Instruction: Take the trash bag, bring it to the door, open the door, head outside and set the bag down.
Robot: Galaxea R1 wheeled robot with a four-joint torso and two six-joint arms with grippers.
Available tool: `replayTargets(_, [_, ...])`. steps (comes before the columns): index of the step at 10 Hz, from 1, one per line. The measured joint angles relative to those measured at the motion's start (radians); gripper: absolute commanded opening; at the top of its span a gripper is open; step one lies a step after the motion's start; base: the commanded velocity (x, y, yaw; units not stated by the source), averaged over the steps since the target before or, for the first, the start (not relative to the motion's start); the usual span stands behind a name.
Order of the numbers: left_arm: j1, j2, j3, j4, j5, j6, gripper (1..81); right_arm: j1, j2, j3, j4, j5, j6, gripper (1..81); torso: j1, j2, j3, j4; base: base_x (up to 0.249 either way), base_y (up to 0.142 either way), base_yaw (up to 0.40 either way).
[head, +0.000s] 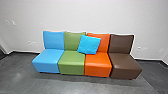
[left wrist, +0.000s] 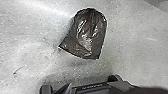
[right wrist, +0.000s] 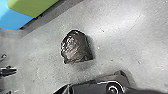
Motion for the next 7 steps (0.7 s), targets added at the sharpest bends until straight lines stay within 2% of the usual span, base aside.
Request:
replayTargets(2, [-0.046, 0.003, 0.000, 0.000, 0.005, -0.002, 81.1, 0.002, 0.000, 0.001, 0.000, 0.000, 0.000, 81.1, 0.047, -0.074, -0.070, 0.000, 0.000, 0.000, 0.000])
replayTargets(4, [-0.089, 0.011, -0.006, 0.001, 0.008, -0.023, 81.1, 0.009, 0.000, 0.001, 0.000, 0.004, 0.000, 81.1, 0.093, -0.146, -0.140, 0.000, 0.000, 0.000, 0.000])
replayTargets(7, [-0.098, 0.046, -0.008, 0.001, 0.011, -0.025, 81.1, 0.014, 0.001, 0.004, 0.001, 0.006, 0.000, 81.1, 0.164, -0.257, -0.245, 0.000, 0.000, 0.000, 0.000])
